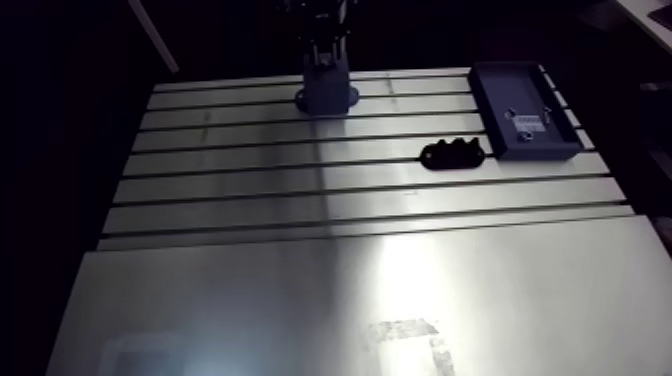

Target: Pick up the M10 bolt and insert it into the hex recess until seated.

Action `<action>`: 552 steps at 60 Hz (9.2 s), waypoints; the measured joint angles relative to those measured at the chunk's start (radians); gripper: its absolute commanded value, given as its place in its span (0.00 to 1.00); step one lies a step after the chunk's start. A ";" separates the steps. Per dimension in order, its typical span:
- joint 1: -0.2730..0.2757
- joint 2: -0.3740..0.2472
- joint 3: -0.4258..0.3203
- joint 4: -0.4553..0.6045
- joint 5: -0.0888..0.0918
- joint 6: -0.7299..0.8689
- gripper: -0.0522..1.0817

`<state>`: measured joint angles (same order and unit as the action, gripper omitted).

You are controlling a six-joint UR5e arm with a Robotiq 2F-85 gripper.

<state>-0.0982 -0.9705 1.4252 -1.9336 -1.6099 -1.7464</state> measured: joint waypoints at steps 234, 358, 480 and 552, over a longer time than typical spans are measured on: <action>0.007 0.000 -0.001 0.000 -0.001 -0.279 0.67; 0.010 -0.113 0.009 0.039 -0.002 -0.063 0.99; 0.003 -0.022 0.020 0.010 0.029 0.052 0.99; 0.006 -0.013 0.016 0.006 0.026 0.045 1.00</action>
<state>-0.0920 -0.9830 1.4414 -1.9277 -1.5838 -1.7009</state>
